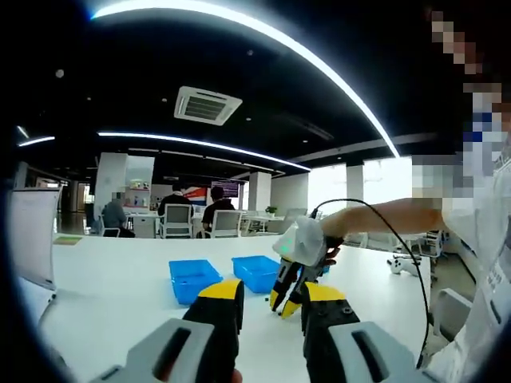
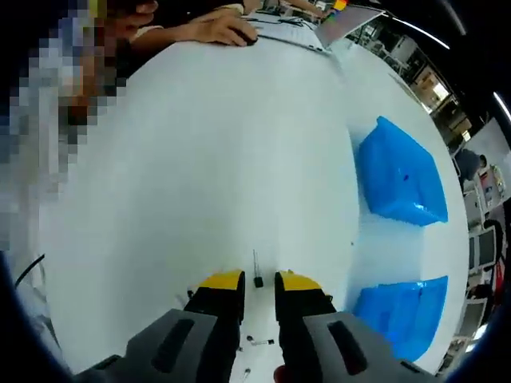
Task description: Pick up the resistors one by one and place each resistor into its matching bin, sorting the parts by color and model until every resistor is separated into the correct bin for its type
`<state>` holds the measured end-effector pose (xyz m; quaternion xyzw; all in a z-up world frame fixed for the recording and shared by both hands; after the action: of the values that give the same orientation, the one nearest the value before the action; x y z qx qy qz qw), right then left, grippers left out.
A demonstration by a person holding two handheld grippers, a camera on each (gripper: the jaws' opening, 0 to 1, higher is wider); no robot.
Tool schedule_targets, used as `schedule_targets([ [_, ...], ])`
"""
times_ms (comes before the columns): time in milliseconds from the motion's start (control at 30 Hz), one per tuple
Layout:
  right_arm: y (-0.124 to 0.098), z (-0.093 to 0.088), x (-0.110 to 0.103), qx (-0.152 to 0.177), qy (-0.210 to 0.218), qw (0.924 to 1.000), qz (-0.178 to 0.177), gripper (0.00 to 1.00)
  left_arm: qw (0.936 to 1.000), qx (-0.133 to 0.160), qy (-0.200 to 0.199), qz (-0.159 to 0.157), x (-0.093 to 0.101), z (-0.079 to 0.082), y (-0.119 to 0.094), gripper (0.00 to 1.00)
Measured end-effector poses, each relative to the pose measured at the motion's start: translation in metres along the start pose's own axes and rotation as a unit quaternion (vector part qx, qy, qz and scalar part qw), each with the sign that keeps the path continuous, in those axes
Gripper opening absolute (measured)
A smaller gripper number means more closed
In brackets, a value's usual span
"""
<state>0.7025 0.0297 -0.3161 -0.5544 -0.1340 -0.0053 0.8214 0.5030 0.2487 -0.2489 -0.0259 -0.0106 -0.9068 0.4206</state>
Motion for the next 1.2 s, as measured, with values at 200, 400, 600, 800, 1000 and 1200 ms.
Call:
schedule_targets([
  [200,0.000,-0.005,-0.004,0.018,0.044,0.9986,0.022,0.07,1.0000,0.000,-0.001,0.001,0.000,0.000,-0.001,0.31],
  [400,-0.001,-0.004,-0.007,0.019,0.039,0.9990,0.009,0.07,1.0000,0.001,0.000,-0.002,0.003,0.001,0.000,0.31],
  [600,-0.014,0.000,-0.009,0.077,0.092,0.9926,-0.021,0.07,1.0000,0.005,0.004,-0.003,0.005,0.004,-0.002,0.31],
  [800,-0.053,-0.001,-0.015,0.173,0.164,0.9687,-0.071,0.07,1.0000,0.007,0.005,-0.005,0.005,0.006,-0.001,0.31],
  [1000,-0.090,-0.024,-0.041,0.279,0.244,0.9210,-0.121,0.07,0.9999,0.005,0.005,-0.008,0.006,0.006,0.001,0.30],
  [1200,-0.130,-0.059,-0.077,0.353,0.300,0.8648,-0.193,0.07,0.9999,0.002,0.006,-0.009,0.008,0.005,0.002,0.30],
])
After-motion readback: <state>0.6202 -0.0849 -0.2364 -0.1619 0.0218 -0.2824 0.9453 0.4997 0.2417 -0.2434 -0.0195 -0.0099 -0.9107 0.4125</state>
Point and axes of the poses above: the point that each gripper's makers call its tool centre point, and the gripper's own axes: y roughly forward along the fingers, x roughly to its right, z roughly out of its top, the point moved 10 cm from there along -y, roughly backward along the fingers, and after that the axes turned 3 degrees about -z, right-handed, at the moved point
